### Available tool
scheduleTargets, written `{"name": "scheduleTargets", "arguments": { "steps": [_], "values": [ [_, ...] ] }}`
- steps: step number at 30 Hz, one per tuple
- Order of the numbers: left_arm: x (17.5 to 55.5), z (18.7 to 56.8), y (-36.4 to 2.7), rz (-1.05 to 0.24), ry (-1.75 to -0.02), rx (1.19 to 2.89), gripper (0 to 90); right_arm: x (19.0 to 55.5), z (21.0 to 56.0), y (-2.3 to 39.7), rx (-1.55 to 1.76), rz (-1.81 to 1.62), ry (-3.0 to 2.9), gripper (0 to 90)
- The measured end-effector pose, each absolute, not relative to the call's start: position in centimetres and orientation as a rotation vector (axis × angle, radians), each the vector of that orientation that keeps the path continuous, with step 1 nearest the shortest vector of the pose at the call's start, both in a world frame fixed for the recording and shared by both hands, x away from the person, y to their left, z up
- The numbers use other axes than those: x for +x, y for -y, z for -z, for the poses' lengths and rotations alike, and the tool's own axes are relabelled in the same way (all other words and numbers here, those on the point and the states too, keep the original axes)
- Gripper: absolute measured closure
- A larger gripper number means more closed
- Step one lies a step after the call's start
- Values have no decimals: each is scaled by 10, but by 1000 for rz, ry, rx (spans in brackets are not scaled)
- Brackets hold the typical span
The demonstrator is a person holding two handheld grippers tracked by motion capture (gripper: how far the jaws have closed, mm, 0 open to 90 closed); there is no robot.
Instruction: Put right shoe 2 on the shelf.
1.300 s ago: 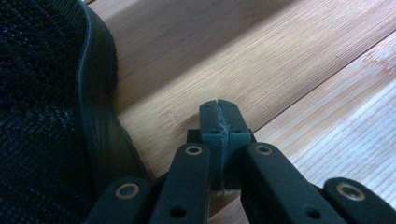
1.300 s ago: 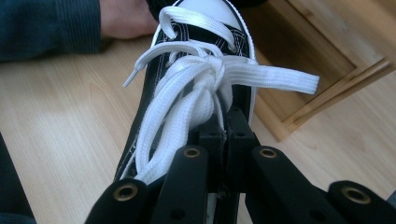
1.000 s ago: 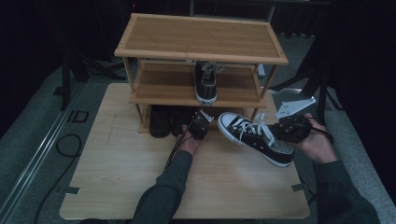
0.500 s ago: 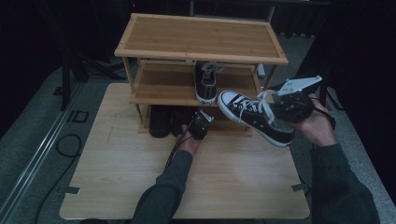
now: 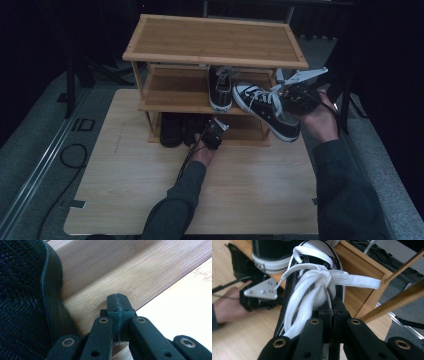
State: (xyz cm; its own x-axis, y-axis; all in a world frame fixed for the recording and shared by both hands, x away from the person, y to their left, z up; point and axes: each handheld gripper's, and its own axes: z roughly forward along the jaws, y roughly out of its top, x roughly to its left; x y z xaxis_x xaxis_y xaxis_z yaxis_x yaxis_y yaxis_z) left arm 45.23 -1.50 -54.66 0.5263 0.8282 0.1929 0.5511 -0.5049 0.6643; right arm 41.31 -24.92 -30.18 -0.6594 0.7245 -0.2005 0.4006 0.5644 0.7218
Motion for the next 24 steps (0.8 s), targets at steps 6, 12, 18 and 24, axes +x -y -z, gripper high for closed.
{"name": "scheduleTargets", "arguments": {
  "steps": [6,12,18,24],
  "values": [
    [452,546,15,-677,-1117,2232,900,421,304,238,943,-878,-2267,883],
    [452,546,15,-678,-1118,2232,900,425,308,228,981,-853,-2218,883],
    [452,546,15,-675,-1118,2233,900,427,307,229,1027,-885,-2174,882],
    [452,546,15,-674,-1116,2234,900,427,313,225,1049,-903,-2142,881]
  ]
}}
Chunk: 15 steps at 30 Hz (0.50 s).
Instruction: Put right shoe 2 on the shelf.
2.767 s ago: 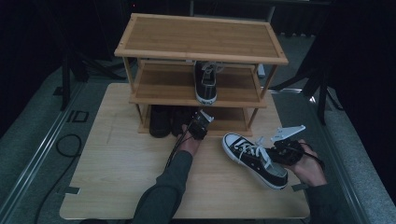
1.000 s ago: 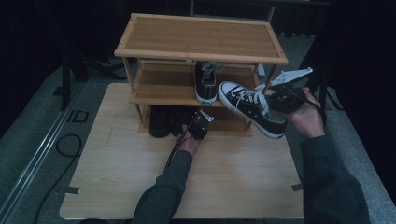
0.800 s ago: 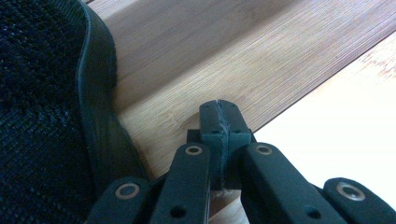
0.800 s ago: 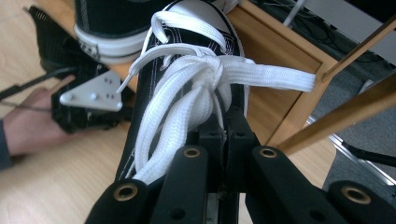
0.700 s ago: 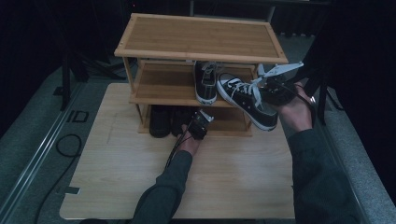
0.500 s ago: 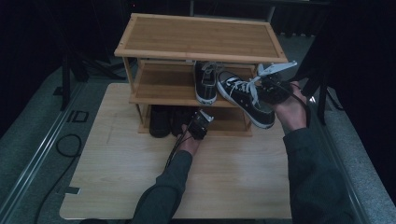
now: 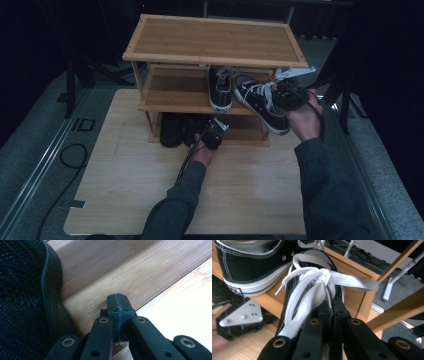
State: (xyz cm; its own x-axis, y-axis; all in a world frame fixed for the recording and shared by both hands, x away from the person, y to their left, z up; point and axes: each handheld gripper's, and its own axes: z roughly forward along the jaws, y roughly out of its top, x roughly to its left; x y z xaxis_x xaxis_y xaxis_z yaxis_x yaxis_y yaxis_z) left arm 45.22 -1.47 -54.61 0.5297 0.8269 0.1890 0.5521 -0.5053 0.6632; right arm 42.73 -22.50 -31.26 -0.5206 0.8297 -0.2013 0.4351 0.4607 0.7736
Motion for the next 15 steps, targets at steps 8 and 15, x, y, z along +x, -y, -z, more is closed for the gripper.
{"name": "scheduleTargets", "arguments": {
  "steps": [8,15],
  "values": [
    [452,546,15,-678,-1120,2231,900,431,322,221,1057,-861,-2143,881],
    [452,546,15,-674,-1118,2228,900,436,321,230,1079,-894,-2180,859]
  ]
}}
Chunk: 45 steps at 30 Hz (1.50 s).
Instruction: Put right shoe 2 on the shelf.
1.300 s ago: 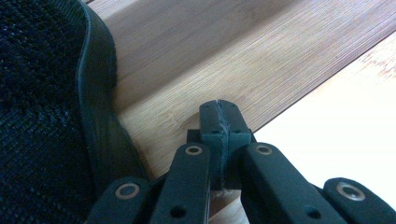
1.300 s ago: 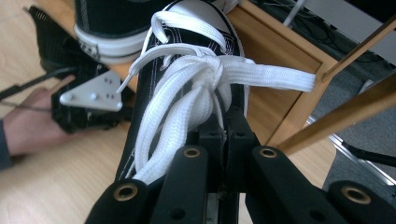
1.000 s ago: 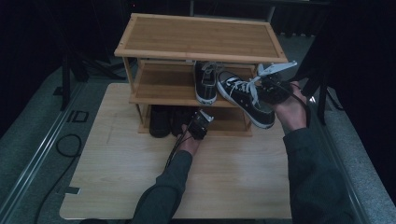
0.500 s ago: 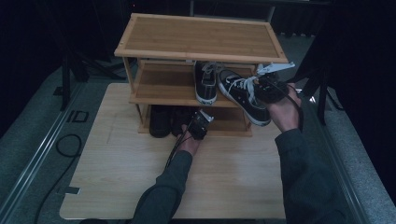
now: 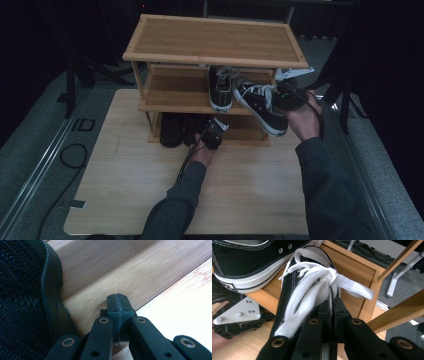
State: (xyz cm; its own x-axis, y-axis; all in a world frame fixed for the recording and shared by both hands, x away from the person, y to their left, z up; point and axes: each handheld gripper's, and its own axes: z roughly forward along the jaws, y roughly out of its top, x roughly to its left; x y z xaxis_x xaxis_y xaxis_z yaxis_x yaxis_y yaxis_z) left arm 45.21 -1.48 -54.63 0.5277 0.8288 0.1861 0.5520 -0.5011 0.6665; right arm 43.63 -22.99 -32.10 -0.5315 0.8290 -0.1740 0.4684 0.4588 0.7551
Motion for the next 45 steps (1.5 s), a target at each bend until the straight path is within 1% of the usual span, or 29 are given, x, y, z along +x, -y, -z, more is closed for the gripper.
{"name": "scheduleTargets", "arguments": {
  "steps": [1,6,13,18,31,45],
  "values": [
    [452,546,15,-673,-1119,2228,899,435,319,231,1080,-895,-2182,834],
    [452,546,15,-672,-1117,2230,900,431,314,234,1056,-882,-2201,793],
    [452,546,14,-672,-1112,2235,899,431,313,234,1079,-912,-2164,709],
    [452,546,15,-674,-1115,2233,899,435,316,229,1084,-902,-2157,711],
    [452,546,14,-675,-1114,2232,899,437,308,223,1079,-889,-2158,714],
    [452,547,14,-675,-1115,2227,900,438,300,231,1120,-849,-2244,696]
  ]
}}
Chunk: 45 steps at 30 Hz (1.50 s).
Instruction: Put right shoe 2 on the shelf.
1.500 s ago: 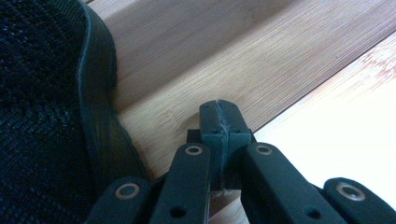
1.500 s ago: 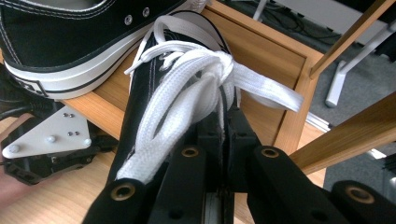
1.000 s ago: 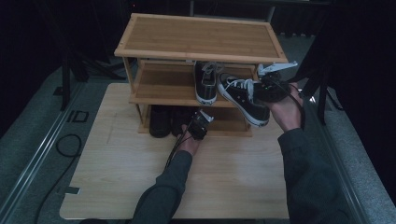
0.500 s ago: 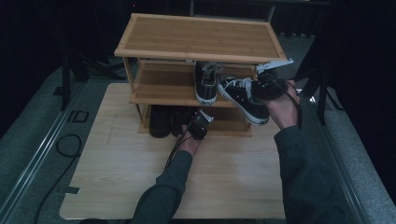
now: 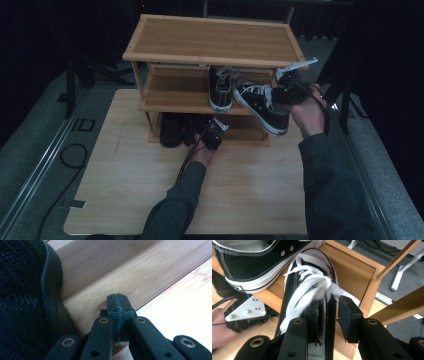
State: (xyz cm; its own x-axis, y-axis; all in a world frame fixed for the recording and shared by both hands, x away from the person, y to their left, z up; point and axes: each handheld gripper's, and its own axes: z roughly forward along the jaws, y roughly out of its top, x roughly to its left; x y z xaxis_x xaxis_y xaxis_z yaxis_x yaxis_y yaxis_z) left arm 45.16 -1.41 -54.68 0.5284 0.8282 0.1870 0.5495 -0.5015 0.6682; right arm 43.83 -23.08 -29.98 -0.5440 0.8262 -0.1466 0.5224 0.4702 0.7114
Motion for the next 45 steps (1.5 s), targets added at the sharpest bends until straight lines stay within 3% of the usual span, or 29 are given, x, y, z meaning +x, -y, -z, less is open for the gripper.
{"name": "scheduleTargets", "arguments": {
  "steps": [10,24,26,45],
  "values": [
    [452,547,14,-676,-1117,2229,900,428,284,247,1114,-887,-2242,724],
    [452,547,14,-674,-1116,2227,900,420,289,273,1132,-855,-2223,841],
    [452,547,14,-674,-1116,2227,899,417,292,276,1142,-848,-2217,899],
    [452,547,14,-679,-1119,2230,899,378,328,293,1095,-802,-2268,900]
  ]
}}
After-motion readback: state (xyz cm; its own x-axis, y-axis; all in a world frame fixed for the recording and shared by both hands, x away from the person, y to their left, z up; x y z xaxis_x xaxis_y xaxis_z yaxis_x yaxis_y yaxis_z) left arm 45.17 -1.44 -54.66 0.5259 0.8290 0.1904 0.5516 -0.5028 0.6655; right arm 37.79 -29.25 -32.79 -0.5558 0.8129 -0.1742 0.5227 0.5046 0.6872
